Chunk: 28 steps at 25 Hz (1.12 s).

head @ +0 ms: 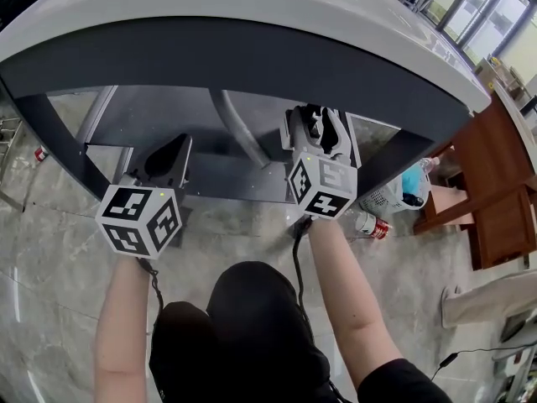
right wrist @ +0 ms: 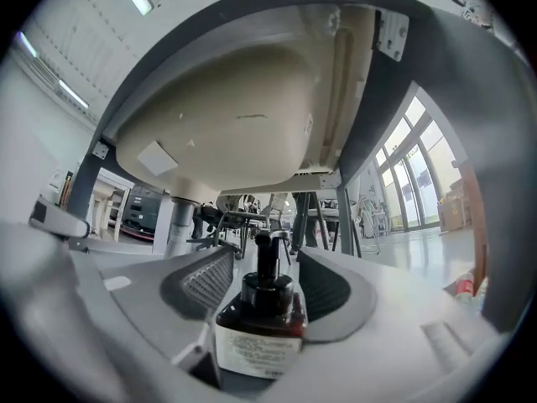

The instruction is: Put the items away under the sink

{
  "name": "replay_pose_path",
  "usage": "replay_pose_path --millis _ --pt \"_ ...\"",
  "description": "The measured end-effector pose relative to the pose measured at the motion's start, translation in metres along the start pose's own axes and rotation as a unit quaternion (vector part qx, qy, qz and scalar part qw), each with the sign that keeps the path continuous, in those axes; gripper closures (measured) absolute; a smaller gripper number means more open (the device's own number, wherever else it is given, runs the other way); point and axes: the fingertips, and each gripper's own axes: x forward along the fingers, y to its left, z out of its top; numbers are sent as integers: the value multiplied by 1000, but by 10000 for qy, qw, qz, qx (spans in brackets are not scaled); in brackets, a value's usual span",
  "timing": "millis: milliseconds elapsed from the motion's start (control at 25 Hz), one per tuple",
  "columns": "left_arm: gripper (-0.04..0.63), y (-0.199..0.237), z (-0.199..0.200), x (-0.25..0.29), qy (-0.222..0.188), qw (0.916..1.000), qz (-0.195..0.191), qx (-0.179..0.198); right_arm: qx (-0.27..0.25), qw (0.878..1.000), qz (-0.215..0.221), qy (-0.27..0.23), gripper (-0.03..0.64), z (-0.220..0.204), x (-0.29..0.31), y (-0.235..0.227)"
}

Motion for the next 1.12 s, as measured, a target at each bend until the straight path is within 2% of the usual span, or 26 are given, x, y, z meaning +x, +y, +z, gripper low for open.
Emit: replay_pose_path --millis 40,160,360,400,520,600,720,920,1120 --pt "586 -1 -1 -1 -13 10000 -45 -31 -41 10000 -15 -21 394 -1 -5 1" --pt "586 -2 -2 -8 -106 9999 -90 -82 -87 10000 -18 -41 376 -6 -23 5" --pt "586 1 -5 -29 -314 9995 60 -84 285 9994 -16 -205 374 -12 -55 12" --pt "586 3 -2 -32 -377 9992 110 -70 334 9992 -56 -232 382 -10 -60 13" --pt "586 -1 7 -48 -416 9989 169 -126 407 9990 -142 -119 490 -2 -78 20" --pt "586 -5 21 -57 -359 9991 132 -206 405 9992 -43 -17 526 8 -84 32" --pt "586 -11 44 -71 -251 9987 108 -434 383 9990 71 231 546 29 -97 46" --pt "586 -16 68 -107 123 9948 458 -901 433 9954 217 825 558 73 -124 63" --pt "586 -28 105 -136 375 9901 645 -1186 449 9916 389 1146 571 131 -139 75"
